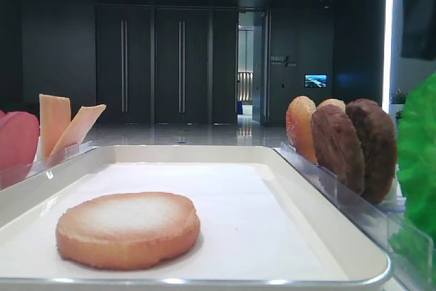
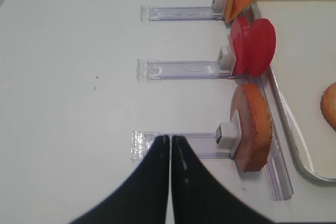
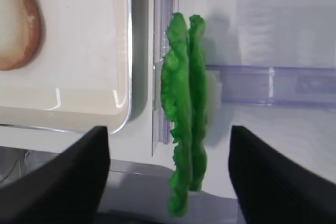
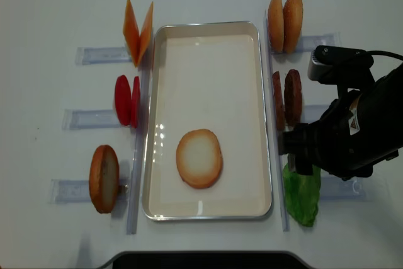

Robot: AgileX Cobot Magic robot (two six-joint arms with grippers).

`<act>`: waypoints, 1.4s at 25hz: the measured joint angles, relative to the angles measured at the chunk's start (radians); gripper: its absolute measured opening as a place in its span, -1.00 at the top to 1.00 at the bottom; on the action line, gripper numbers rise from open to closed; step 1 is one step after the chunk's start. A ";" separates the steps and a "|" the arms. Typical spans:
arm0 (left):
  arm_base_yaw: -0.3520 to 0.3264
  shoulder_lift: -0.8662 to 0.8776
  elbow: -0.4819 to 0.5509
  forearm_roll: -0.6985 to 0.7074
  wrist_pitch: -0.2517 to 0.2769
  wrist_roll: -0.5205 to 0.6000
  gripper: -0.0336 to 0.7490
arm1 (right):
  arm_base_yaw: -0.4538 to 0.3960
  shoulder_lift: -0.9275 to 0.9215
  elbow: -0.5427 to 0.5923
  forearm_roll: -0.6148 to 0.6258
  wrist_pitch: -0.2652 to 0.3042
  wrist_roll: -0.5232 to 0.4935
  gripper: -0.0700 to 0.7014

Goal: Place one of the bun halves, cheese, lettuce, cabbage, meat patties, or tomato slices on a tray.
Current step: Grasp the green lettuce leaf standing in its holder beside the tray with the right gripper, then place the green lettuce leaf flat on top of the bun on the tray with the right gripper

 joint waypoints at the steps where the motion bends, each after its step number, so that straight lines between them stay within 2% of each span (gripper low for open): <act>1: 0.000 0.000 0.000 0.000 0.000 0.000 0.91 | 0.000 0.007 0.000 -0.004 -0.002 -0.001 -0.34; 5: 0.000 0.000 0.000 0.000 0.000 0.000 0.91 | 0.000 0.030 0.000 -0.011 -0.008 -0.002 -0.05; 13: 0.000 0.000 0.000 0.000 0.000 0.000 0.91 | 0.000 0.036 0.000 -0.031 -0.017 -0.031 0.75; 18: 0.000 0.000 0.000 0.000 0.000 0.000 0.91 | 0.000 0.016 0.000 -0.033 -0.017 -0.054 0.75; 22: 0.000 0.000 0.000 0.000 0.000 0.000 0.91 | 0.000 -0.073 -0.018 -0.023 -0.028 -0.059 0.75; 25: 0.000 0.000 0.000 0.000 0.000 0.000 0.91 | 0.010 -0.141 -0.055 0.016 -0.040 -0.080 0.75; 27: 0.000 0.000 0.000 0.000 0.000 0.000 0.91 | 0.024 -0.168 -0.072 0.079 -0.067 -0.128 0.75; 32: 0.000 0.000 0.000 0.000 0.000 0.000 0.91 | 0.055 -0.151 -0.079 0.384 -0.197 -0.402 0.75; 35: 0.000 0.000 0.000 0.000 0.000 0.000 0.91 | 0.060 -0.083 -0.080 0.573 -0.232 -0.594 0.75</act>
